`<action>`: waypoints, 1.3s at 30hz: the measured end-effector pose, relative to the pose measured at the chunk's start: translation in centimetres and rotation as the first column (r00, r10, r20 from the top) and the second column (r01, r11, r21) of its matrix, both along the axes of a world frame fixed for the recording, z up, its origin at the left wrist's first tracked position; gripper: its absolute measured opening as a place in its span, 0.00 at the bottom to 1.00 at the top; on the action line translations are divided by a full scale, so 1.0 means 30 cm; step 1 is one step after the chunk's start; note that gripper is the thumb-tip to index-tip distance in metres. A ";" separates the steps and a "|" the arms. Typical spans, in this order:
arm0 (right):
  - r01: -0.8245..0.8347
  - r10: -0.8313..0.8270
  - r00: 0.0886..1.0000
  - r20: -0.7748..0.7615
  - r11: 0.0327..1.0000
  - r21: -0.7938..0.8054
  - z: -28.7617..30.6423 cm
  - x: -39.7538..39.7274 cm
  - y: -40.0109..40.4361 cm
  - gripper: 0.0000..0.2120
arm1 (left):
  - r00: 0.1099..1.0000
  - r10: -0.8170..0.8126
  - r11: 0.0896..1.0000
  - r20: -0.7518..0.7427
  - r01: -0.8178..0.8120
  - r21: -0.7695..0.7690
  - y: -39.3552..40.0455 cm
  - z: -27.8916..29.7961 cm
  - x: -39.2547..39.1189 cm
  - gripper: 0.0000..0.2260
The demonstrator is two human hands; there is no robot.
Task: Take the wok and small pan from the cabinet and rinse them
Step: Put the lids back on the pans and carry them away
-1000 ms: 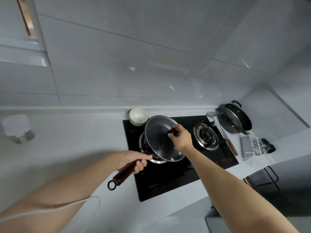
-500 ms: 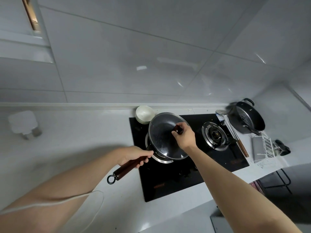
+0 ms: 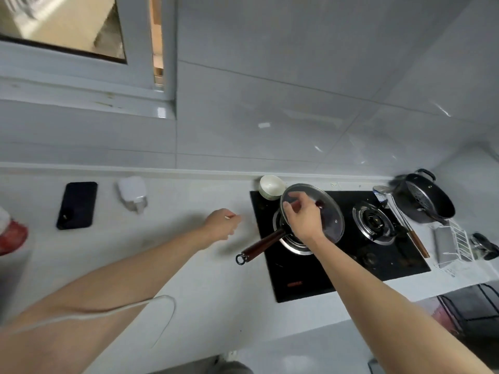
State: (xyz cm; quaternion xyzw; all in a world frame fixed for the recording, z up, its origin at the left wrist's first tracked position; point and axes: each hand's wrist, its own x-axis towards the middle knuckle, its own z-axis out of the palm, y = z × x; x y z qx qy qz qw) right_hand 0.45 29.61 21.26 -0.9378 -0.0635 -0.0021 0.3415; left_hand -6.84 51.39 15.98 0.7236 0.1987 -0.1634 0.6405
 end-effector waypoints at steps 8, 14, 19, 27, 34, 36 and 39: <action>-0.522 0.532 0.812 -0.242 0.846 0.106 -0.038 -0.376 0.696 0.07 | 0.961 0.276 0.960 0.021 -0.277 0.037 0.431 0.137 -0.530 0.04; -0.751 0.747 0.475 -0.465 0.620 0.228 -0.167 -0.746 1.030 0.08 | 0.692 0.721 0.692 -0.042 -0.713 0.115 0.644 0.087 -1.041 0.05; -0.865 0.832 0.265 -0.487 0.428 0.260 -0.246 -1.094 1.136 0.08 | 0.529 0.838 0.545 -0.134 -0.794 0.270 0.689 0.072 -1.439 0.09; -0.917 0.914 0.152 -0.377 0.272 0.290 -0.140 -1.427 1.398 0.06 | 0.404 0.914 0.385 -0.043 -0.824 0.416 0.846 0.110 -1.837 0.03; -0.919 0.889 0.249 -0.384 0.342 0.197 -0.196 -1.618 1.785 0.20 | 0.454 0.890 0.358 0.032 -0.742 0.567 1.329 0.045 -2.098 0.10; -0.900 0.863 0.309 -0.400 0.401 0.170 -0.219 -1.636 1.892 0.26 | 0.531 0.847 0.397 0.032 -0.671 0.627 1.496 0.005 -2.125 0.12; -0.854 0.821 0.422 -0.385 0.502 0.135 -0.245 -1.669 2.077 0.32 | 0.599 0.799 0.386 0.056 -0.581 0.717 1.773 -0.061 -2.146 0.15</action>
